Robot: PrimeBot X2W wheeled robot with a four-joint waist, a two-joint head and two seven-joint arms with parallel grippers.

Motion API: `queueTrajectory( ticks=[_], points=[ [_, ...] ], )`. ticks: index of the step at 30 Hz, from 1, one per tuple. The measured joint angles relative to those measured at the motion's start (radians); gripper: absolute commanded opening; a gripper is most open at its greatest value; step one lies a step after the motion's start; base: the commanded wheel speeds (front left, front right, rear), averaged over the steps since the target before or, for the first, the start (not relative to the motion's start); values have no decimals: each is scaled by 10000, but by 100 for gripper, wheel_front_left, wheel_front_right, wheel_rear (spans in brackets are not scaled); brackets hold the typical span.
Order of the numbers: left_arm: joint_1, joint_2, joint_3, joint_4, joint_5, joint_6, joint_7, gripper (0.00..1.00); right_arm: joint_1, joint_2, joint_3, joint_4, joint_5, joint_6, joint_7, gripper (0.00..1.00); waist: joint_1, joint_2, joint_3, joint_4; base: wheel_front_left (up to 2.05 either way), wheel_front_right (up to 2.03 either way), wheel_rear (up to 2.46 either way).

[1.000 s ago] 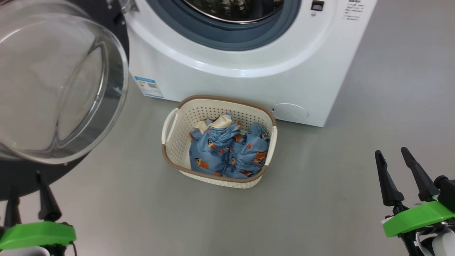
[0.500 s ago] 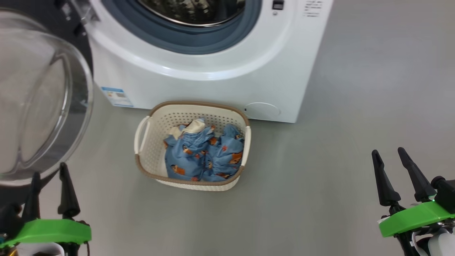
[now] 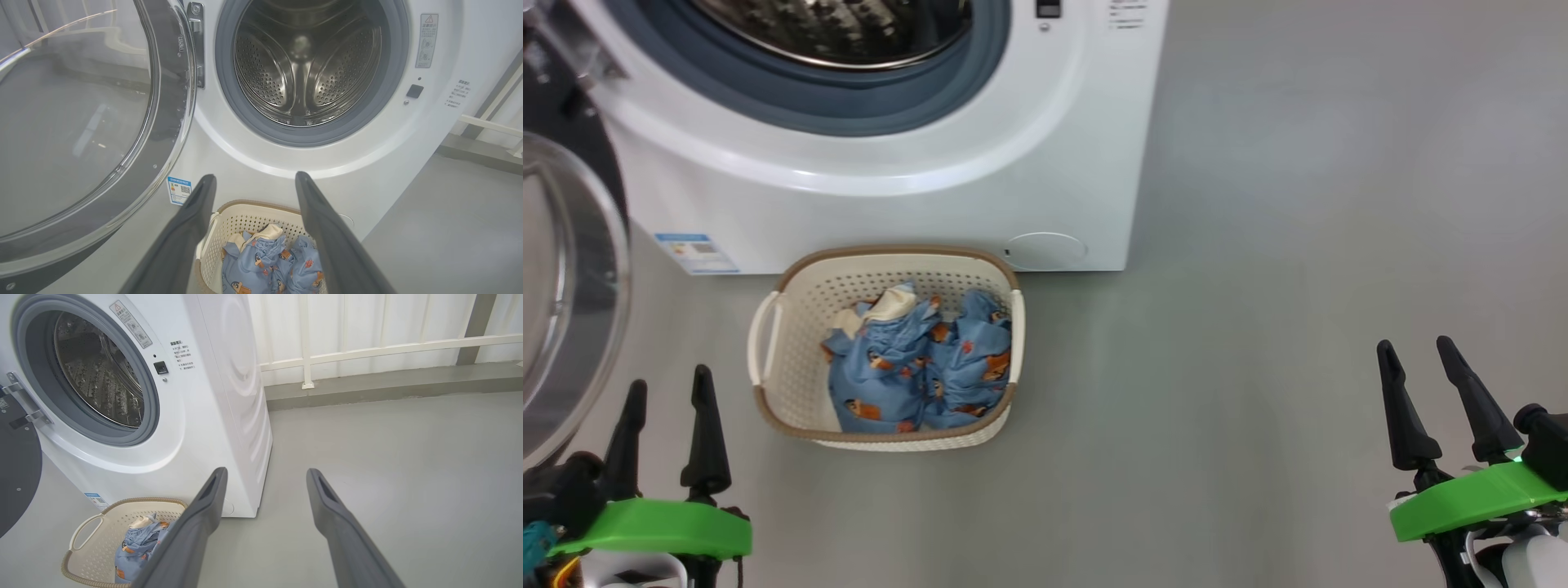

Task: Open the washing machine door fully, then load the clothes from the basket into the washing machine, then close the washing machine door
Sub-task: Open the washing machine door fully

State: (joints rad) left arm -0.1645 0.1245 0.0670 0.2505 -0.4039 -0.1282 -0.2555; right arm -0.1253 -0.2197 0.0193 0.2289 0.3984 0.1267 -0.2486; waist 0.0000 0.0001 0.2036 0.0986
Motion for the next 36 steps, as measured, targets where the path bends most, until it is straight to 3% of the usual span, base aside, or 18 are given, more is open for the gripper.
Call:
queueTrajectory(
  ticks=[14, 36],
  points=[
    [-6, 382, -725, -332, -86, 0, 0, 100, 2, 259, -130, -44, 0, 0, 0, 100, 0, 0, 85, -851, 0, 0, 0],
    [-19, 577, -1089, -562, -673, 0, 0, 100, -1, 343, -203, -75, -2, 0, 0, 100, 0, 0, 206, -1042, 0, 0, 0]
  ],
)
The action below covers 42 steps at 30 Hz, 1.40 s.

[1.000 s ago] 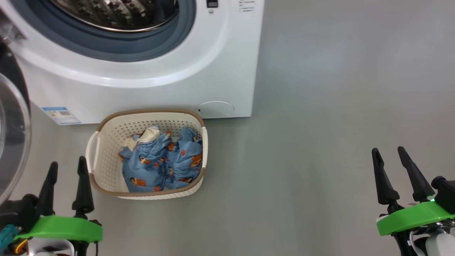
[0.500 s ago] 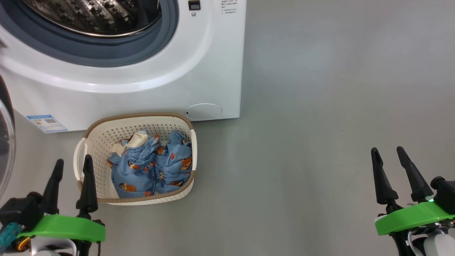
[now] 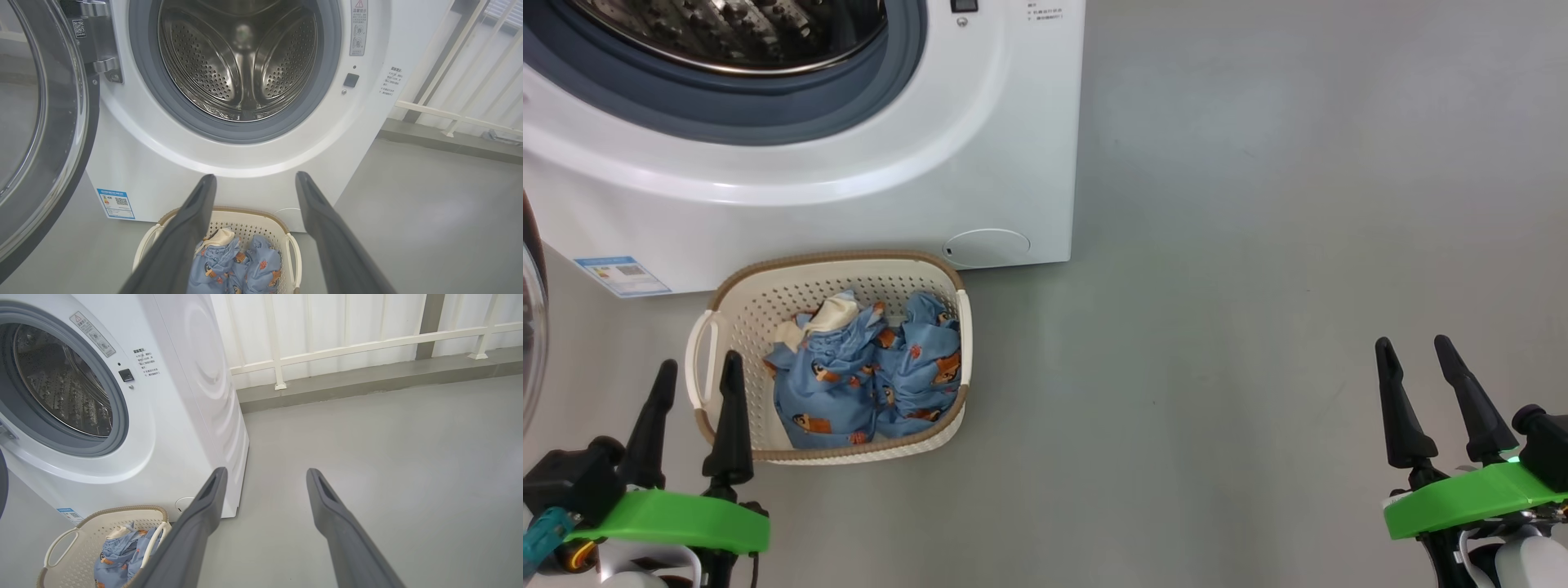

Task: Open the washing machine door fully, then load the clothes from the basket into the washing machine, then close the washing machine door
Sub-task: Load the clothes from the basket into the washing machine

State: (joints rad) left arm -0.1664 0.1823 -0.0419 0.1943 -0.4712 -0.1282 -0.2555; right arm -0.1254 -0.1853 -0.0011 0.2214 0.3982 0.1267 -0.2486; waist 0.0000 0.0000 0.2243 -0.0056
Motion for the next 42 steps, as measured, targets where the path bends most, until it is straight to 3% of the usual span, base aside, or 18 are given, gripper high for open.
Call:
queueTrajectory(
  ticks=[25, 42],
  points=[
    [-239, 165, -23, 157, 8, 0, 0, 100, -20, 84, 2, -31, -15, 0, 0, 100, 0, 0, 155, -8, 68, -79, 11],
    [-293, -86, 203, 272, 100, 0, 0, 100, -20, 79, 82, -15, -15, 0, 0, 100, 0, 0, 89, 84, 21, -21, 0]
  ],
)
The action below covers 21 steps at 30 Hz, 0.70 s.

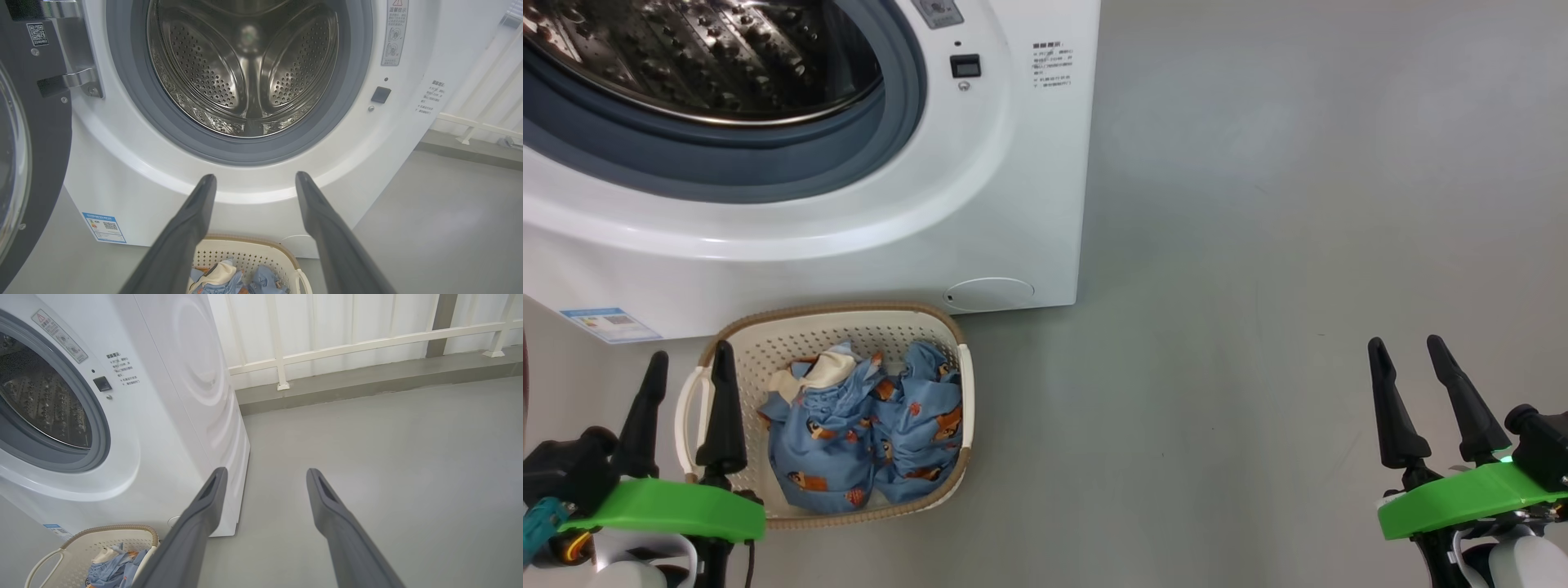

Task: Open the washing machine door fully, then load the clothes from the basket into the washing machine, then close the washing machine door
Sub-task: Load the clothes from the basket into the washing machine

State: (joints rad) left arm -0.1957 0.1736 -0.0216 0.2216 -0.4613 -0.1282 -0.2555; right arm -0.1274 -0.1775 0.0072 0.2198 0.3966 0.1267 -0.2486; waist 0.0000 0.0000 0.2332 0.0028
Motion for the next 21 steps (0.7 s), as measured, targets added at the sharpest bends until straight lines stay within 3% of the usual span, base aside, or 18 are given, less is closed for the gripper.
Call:
queueTrajectory(
  ticks=[21],
  points=[
    [-151, -244, -25, 1005, -25, 0, 2, 100, -167, 71, 69, -109, -4, 0, 0, 100, 0, 0, 605, 5, 0, 0, 0]
  ],
)
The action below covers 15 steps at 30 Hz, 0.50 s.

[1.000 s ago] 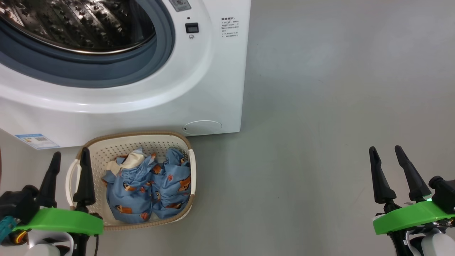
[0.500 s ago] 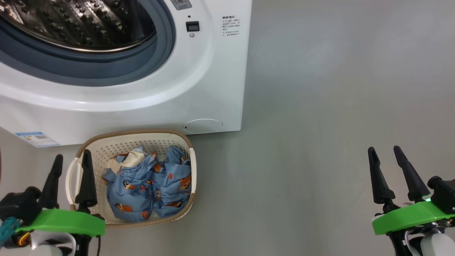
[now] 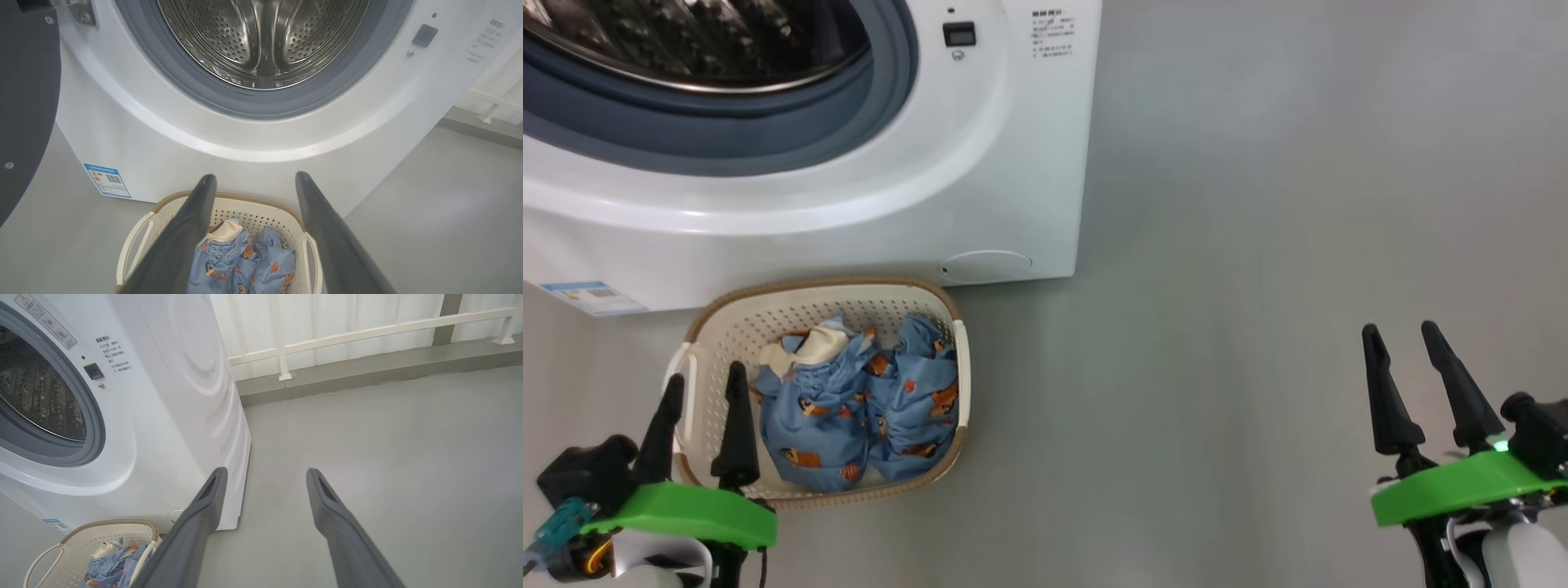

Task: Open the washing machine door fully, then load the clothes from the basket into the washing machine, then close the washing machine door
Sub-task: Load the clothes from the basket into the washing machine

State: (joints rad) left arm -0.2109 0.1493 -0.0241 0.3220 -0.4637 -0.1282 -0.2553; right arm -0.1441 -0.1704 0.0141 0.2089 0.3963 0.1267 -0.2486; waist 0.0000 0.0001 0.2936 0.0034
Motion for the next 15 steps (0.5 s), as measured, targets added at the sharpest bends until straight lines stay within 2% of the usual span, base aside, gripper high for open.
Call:
queueTrajectory(
  ticks=[9, 15],
  points=[
    [-827, 17, -332, 1179, -123, 0, -2, 100, -611, 104, 272, -125, -148, 0, 0, 100, 0, 0, 812, -86, 0, 0, 0],
    [-1801, 232, -637, 2213, -320, 0, 0, 100, -1077, 157, 357, -265, -265, 0, -2, 100, 0, 0, 1495, -137, 0, 0, 0]
  ],
)
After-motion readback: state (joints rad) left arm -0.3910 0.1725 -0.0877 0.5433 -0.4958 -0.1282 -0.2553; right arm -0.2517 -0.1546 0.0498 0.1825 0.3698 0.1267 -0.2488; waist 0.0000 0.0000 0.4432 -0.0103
